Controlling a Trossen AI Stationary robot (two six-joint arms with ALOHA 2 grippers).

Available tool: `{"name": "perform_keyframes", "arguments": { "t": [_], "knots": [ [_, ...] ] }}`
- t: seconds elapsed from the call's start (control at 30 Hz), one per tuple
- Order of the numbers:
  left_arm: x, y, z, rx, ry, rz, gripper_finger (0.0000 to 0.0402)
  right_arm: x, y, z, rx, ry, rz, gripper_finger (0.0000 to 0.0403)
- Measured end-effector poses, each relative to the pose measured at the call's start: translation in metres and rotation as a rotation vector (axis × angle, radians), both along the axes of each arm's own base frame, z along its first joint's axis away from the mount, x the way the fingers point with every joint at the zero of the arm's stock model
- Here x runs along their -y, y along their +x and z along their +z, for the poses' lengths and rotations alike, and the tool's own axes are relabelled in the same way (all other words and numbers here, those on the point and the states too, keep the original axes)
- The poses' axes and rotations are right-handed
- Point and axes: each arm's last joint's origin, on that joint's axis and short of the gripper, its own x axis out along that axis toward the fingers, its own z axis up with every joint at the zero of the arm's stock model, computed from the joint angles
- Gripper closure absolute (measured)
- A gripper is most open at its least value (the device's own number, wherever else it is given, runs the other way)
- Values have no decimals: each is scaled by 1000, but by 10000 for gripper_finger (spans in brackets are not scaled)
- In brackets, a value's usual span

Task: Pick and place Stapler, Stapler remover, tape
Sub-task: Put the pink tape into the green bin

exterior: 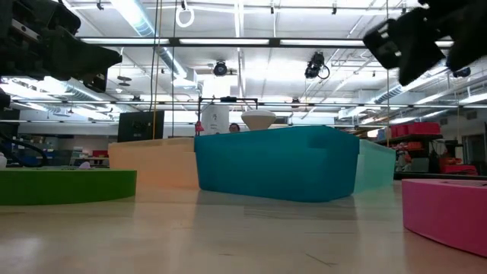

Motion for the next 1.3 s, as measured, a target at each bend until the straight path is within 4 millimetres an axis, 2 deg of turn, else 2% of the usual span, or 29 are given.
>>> {"name": "perform_keyframes", "arguments": {
  "t": [0.17,0.37,0.53,0.67,1.07,1.3],
  "knots": [
    [0,0,0,0,0,0,369,-6,6,-19,-90,21,17,225],
    [0,0,0,0,0,0,369,-12,13,-44,-183,40,0,176],
    [0,0,0,0,0,0,369,-19,22,-54,-182,109,0,136],
    [0,0,0,0,0,0,369,-22,27,-62,-155,103,-8,121],
    [0,0,0,0,0,0,369,-23,30,-81,-192,50,-26,139],
    [0,0,0,0,0,0,369,-25,31,-84,-200,64,-17,178]
  ]
}}
